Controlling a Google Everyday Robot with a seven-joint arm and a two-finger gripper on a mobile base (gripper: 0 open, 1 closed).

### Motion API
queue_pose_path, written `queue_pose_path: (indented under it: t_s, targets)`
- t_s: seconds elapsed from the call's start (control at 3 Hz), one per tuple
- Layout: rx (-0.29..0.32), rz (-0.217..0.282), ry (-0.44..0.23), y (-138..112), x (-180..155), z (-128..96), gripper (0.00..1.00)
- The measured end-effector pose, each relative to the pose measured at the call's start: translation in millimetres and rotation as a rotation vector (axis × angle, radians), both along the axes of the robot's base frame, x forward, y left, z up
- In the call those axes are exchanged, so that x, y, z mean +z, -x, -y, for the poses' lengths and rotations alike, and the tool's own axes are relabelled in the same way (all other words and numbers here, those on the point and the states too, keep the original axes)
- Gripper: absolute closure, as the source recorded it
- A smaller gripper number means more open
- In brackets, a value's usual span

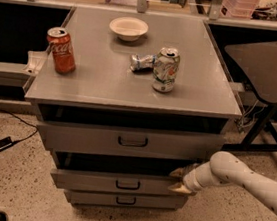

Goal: Open middle drawer

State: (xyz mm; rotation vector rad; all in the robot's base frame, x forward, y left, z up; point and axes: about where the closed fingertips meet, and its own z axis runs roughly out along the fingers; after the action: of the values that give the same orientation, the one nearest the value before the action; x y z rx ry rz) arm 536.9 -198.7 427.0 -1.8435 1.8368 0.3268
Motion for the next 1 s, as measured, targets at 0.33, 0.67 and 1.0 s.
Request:
queue_pose_path:
  t_s: [0.33,0.67,1.0]
  targets:
    - [0.0,0.0,0.0,0.0,0.0,0.0,0.3]
    - [0.0,0.0,0.0,0.0,0.0,0.0,0.06]
    - [0.0,0.0,0.0,0.0,0.0,0.0,0.0]
